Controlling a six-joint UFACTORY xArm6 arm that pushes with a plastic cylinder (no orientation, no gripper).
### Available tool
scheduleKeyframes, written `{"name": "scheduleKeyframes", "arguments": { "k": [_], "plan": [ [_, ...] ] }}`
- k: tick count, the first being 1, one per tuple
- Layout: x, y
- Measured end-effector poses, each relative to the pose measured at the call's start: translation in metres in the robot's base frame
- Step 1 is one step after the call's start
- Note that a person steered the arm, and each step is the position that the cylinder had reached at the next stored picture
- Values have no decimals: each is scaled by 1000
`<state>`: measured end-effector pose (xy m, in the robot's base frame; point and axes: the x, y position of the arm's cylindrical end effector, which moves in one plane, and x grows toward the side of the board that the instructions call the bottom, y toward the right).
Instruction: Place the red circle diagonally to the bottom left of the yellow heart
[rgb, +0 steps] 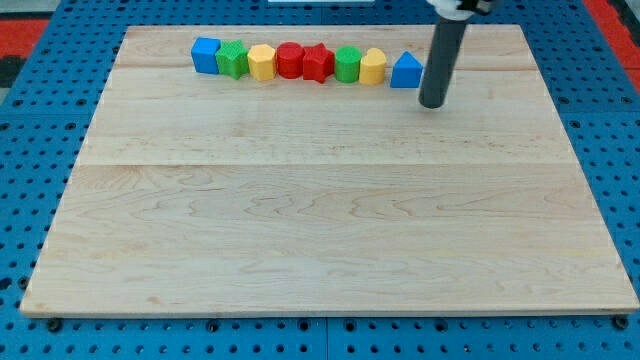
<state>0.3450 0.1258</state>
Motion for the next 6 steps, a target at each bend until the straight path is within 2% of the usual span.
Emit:
{"name": "scheduleKeyframes", "arguments": {
  "k": [3, 6],
  "plan": [
    [16, -14],
    [9, -32]
  ]
}}
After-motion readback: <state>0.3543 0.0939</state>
